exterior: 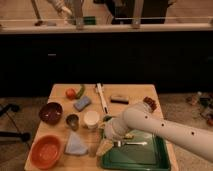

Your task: Place towel in purple bowl

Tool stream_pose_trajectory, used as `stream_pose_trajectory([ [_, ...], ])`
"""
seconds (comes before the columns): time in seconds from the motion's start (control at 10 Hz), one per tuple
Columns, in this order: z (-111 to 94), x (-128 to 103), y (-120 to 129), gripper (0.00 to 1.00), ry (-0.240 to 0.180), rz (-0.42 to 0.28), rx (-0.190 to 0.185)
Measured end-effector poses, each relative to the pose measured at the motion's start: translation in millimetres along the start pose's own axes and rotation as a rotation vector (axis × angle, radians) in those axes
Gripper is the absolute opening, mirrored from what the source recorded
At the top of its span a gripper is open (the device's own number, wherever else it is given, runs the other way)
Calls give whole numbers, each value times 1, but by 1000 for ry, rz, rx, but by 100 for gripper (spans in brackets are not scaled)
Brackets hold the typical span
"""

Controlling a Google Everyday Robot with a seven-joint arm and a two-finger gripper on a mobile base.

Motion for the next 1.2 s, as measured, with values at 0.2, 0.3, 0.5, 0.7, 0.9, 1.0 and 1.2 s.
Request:
stream_pose_trajectory([
  [0.2, -2, 5, 4, 80, -13, 11, 39],
  [0.3, 0, 11, 14, 80, -30, 22, 79],
  [0.5, 7, 13, 24, 80, -49, 22, 94],
  [0.7, 15, 16, 30, 80, -55, 18, 95],
  [0.9, 28, 13, 31, 80, -57, 7, 81],
  [1.0, 41, 8, 31, 80, -58, 1, 71],
  [1.2, 64, -7, 27, 80, -57, -10, 62],
])
